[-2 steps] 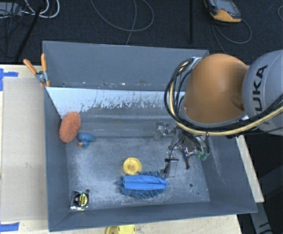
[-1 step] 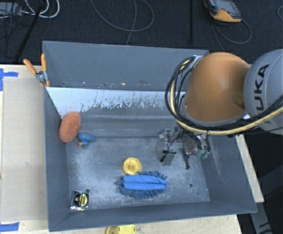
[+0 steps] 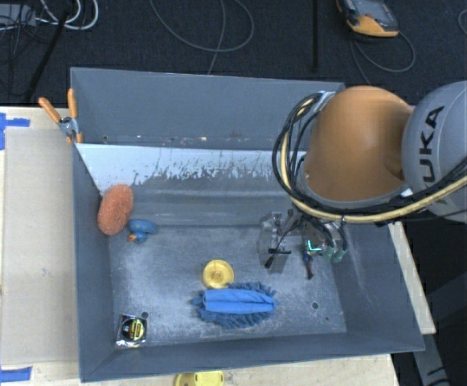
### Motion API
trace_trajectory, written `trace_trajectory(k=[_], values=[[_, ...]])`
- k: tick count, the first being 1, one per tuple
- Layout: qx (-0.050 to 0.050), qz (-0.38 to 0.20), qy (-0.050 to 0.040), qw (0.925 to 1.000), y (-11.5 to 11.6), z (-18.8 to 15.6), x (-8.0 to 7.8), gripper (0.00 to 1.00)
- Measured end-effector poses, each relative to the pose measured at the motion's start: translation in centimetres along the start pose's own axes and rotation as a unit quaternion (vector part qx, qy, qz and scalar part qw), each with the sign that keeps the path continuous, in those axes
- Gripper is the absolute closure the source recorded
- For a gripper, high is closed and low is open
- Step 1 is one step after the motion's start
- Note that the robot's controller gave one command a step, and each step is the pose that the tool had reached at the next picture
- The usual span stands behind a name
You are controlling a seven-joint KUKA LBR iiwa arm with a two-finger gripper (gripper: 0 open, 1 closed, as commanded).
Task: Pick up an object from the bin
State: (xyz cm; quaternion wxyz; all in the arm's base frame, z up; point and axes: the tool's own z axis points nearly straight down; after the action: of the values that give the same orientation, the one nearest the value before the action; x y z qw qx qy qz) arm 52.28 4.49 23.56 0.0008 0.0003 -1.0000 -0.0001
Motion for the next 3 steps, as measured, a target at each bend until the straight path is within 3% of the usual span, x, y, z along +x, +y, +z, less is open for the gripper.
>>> trace_trajectory(k=[1, 2, 3], values=[[0.0, 0.0, 0.0, 1.0, 0.0, 0.0, 0.0, 0.0], [0.0, -0.021, -0.003, 0.9998, 2.2, 3.7, 1.8, 0.0], [0.0, -0.024, 0.0002, 0.9997, 3.3, 7.4, 3.4, 0.0]])
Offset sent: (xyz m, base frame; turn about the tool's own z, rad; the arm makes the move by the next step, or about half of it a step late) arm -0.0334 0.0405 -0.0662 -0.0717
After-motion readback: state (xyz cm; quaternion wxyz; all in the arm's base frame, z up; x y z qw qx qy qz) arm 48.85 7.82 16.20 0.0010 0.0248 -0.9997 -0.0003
